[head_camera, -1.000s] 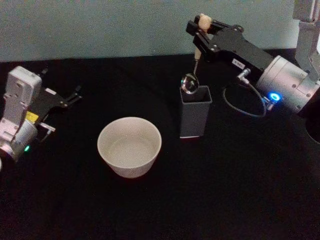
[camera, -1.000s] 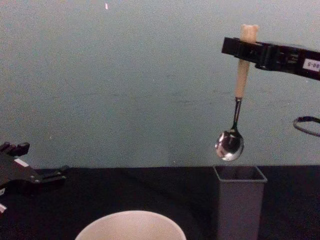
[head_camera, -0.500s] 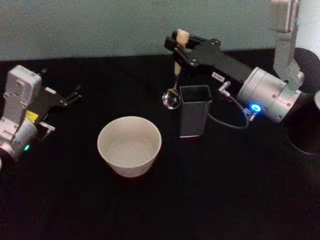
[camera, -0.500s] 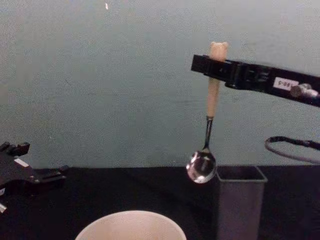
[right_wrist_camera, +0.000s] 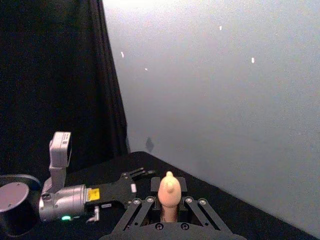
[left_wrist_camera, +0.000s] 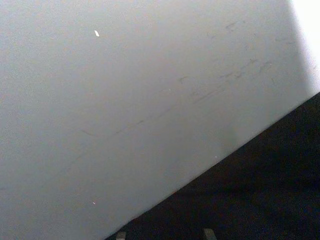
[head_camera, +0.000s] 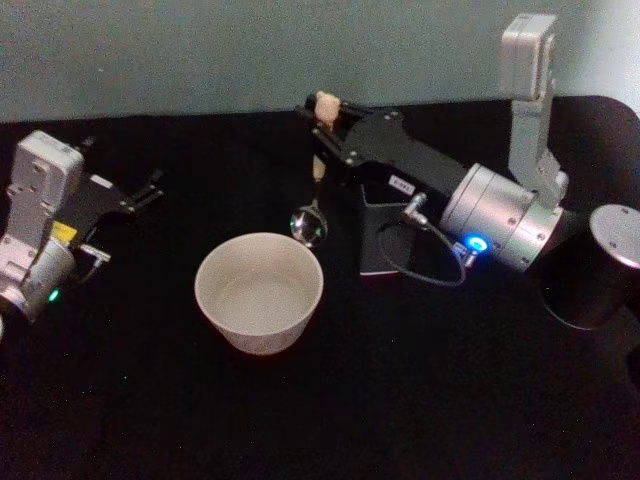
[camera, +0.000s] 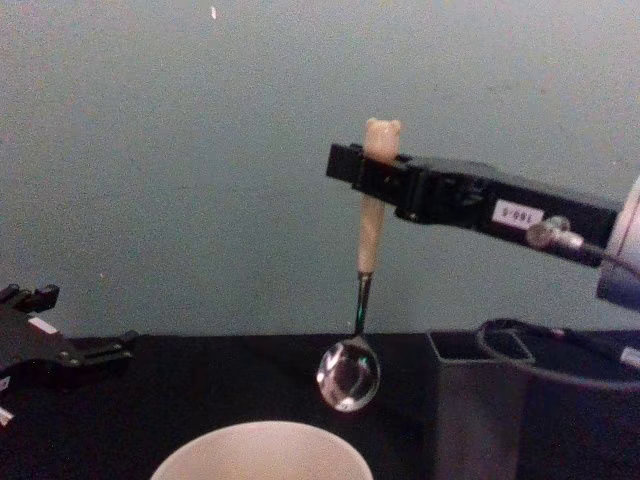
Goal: Pick up the stirring spoon with one hand, stir inside the cup, then place it back in its original position.
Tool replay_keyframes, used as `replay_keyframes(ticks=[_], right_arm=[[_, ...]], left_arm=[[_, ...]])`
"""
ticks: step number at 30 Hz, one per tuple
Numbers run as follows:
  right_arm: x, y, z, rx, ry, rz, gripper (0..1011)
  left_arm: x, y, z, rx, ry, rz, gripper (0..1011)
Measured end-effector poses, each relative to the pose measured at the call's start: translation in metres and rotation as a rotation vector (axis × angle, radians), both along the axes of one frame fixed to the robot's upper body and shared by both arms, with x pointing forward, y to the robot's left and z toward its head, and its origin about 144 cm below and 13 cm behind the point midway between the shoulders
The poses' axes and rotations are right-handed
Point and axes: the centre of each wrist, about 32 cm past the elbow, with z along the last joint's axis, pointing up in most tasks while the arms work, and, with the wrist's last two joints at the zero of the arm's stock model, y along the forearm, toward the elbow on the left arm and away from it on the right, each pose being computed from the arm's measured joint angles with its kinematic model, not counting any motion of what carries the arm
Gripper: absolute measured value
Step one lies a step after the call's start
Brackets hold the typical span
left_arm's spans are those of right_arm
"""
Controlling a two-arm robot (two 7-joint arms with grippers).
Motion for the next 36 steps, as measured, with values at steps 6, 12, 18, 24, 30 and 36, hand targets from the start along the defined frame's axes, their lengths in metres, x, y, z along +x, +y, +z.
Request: replay_keyframes(ticks=[6, 12, 18, 24, 30, 36], right_arm=[[0.001, 0.006, -0.013, 0.000, 0.000, 0.036, 187], [0.003, 0.007, -0.024, 0.007, 0.002, 0.065, 187], [0.003, 0.005, -0.038, 0.032, 0.004, 0.100, 187], [0.002, 0.006, -0.047, 0.028, 0.003, 0.116, 187], [0.000, 0.006, -0.056, -0.004, -0.002, 0.122, 187], [0.000, 0.005, -0.061, -0.019, -0.015, 0.138, 187]], left_arm=[[0.000, 0.000, 0.000, 0.000, 0.000, 0.000, 1001], [0.000, 0.000, 0.000, 0.000, 0.000, 0.000, 1001], [0.000, 0.000, 0.000, 0.000, 0.000, 0.000, 1001], [0.000, 0.000, 0.000, 0.000, 0.000, 0.000, 1001], [0.000, 0.000, 0.000, 0.000, 0.000, 0.000, 1001], [0.000, 0.000, 0.000, 0.000, 0.000, 0.000, 1001]])
